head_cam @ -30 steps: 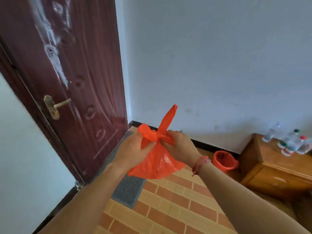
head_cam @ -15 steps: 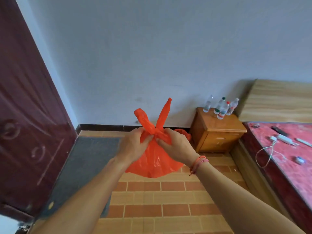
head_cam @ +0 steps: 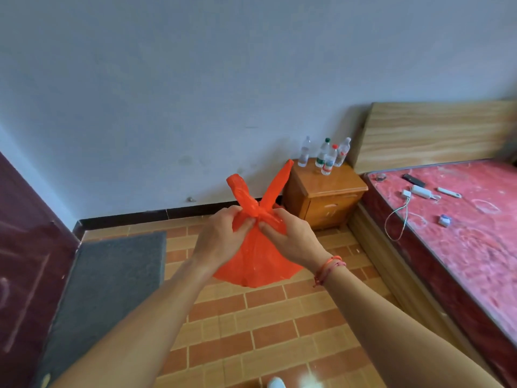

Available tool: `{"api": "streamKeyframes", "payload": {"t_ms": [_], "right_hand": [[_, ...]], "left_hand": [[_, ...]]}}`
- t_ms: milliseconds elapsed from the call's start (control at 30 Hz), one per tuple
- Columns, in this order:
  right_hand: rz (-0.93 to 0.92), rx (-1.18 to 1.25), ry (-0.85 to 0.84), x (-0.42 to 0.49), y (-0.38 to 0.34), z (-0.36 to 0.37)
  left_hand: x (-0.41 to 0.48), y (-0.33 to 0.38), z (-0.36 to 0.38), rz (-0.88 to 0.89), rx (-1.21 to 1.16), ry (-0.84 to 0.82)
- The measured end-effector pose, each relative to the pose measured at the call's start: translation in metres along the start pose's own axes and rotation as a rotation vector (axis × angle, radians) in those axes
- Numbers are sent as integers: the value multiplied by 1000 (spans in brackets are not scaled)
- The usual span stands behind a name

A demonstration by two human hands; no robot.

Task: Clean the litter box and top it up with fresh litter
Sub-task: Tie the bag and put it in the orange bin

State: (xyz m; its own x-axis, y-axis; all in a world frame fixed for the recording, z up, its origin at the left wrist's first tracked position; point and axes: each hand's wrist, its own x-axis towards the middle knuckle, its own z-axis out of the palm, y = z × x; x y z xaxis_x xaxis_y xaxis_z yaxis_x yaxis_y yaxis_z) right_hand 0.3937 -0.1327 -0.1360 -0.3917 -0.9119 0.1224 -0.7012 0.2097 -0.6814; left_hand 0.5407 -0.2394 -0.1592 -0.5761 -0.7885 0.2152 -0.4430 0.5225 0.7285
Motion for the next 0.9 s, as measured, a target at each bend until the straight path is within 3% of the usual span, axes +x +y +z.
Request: {"api": "streamKeyframes", "payload": {"t_ms": [433,900], "right_hand": [[75,66,-38,149,134,-52],[113,66,-145,294,221,-85]], "left_hand": [[168,20,117,-85,-25,-51],[311,19,181,-104,-33,-97]]}}
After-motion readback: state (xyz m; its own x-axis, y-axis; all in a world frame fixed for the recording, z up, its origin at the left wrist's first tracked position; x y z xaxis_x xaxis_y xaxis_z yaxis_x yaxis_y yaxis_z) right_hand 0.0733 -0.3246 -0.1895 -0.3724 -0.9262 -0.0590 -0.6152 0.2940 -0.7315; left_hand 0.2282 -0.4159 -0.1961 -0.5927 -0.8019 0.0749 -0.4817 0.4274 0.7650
